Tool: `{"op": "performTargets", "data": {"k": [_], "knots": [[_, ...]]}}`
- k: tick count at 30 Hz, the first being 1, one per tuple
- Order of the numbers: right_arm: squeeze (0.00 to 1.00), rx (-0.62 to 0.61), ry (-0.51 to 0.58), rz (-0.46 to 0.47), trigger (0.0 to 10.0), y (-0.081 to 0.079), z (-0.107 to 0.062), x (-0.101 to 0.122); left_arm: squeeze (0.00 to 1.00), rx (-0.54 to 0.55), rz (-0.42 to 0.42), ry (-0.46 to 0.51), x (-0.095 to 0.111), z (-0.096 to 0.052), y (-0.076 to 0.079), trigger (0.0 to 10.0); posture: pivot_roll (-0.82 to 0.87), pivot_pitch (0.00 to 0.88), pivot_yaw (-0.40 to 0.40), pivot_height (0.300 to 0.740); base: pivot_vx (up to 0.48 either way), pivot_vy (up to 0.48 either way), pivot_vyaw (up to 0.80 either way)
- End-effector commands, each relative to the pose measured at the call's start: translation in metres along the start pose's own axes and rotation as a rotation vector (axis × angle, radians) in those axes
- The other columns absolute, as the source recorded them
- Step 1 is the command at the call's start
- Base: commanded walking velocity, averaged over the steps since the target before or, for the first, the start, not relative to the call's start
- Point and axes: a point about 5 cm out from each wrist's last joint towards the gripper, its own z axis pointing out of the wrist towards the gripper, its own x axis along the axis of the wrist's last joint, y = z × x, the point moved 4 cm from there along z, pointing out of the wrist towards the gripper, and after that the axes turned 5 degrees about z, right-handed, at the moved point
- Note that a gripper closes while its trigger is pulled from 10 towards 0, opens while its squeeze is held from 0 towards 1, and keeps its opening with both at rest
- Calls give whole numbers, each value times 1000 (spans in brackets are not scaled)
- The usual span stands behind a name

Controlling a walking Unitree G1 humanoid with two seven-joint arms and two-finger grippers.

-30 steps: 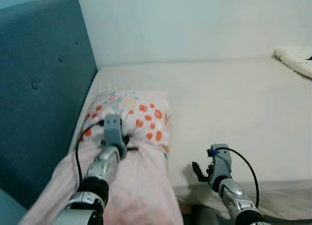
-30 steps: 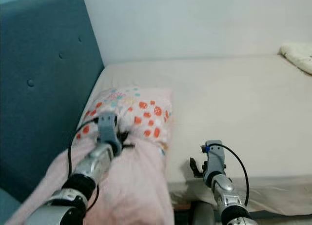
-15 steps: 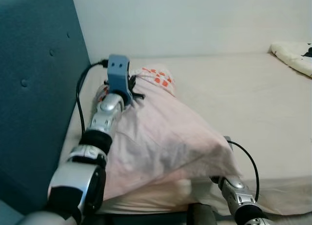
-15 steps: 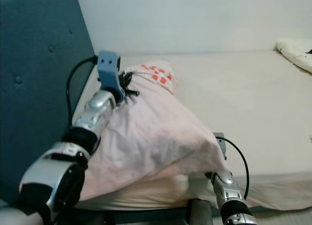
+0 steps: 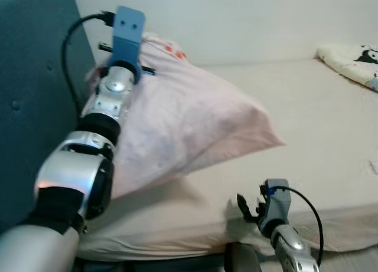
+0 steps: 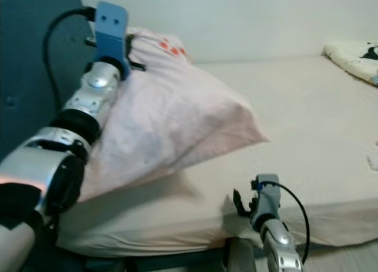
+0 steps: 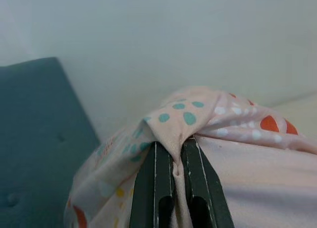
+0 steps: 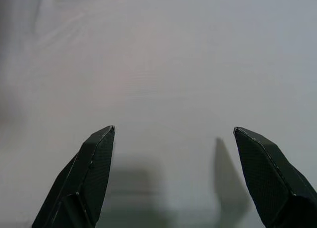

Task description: Clean up the room

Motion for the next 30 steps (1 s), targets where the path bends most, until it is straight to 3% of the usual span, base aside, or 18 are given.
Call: {"op": "performTargets", "data": {"k": [1,3,4,5,6,8,9,10,19,24,30], "knots": [[0,8,12,7,10000,-3,1,5,0,40,0,43,13,4,-13,0,-166,0,76,466,0,0,0],[0,8,12,7,10000,-4,1,5,0,42,0,30,9,3,-14,0,-166,0,76,466,0,0,0],[0,10,10,7,10000,-5,0,6,0,-4,4,-11,-8,-2,-6,0,-171,5,75,466,0,0,0],[0,10,10,7,10000,-5,0,6,0,-4,4,-11,-8,-2,-6,0,-171,5,75,466,0,0,0],[0,16,5,7,10000,-9,-4,5,0,-129,156,-116,-58,-23,15,6039,-186,35,71,466,0,0,0],[0,16,5,7,10000,-9,-4,5,0,-129,156,-116,-58,-23,15,6039,-186,35,71,466,0,0,0],[0,22,1,9,10000,-11,-9,3,0,-178,244,-165,-83,-35,19,10000,-197,55,70,466,0,0,0],[0,30,-14,9,10000,-15,-21,-2,0,-210,400,-206,-110,-50,16,10000,-210,69,71,466,0,0,0],[0,17,-53,16,10000,-14,-45,-12,0,-175,576,-288,-141,-67,-6,10000,-248,141,80,466,0,0,0],[0,8,-65,18,10000,-13,-52,-14,0,-141,613,-305,-144,-68,-14,10000,-257,166,78,466,0,0,0],[0,8,-83,18,10000,-17,-61,-15,0,-43,730,-237,-117,-50,-37,10000,-251,181,76,466,0,0,0]]}}
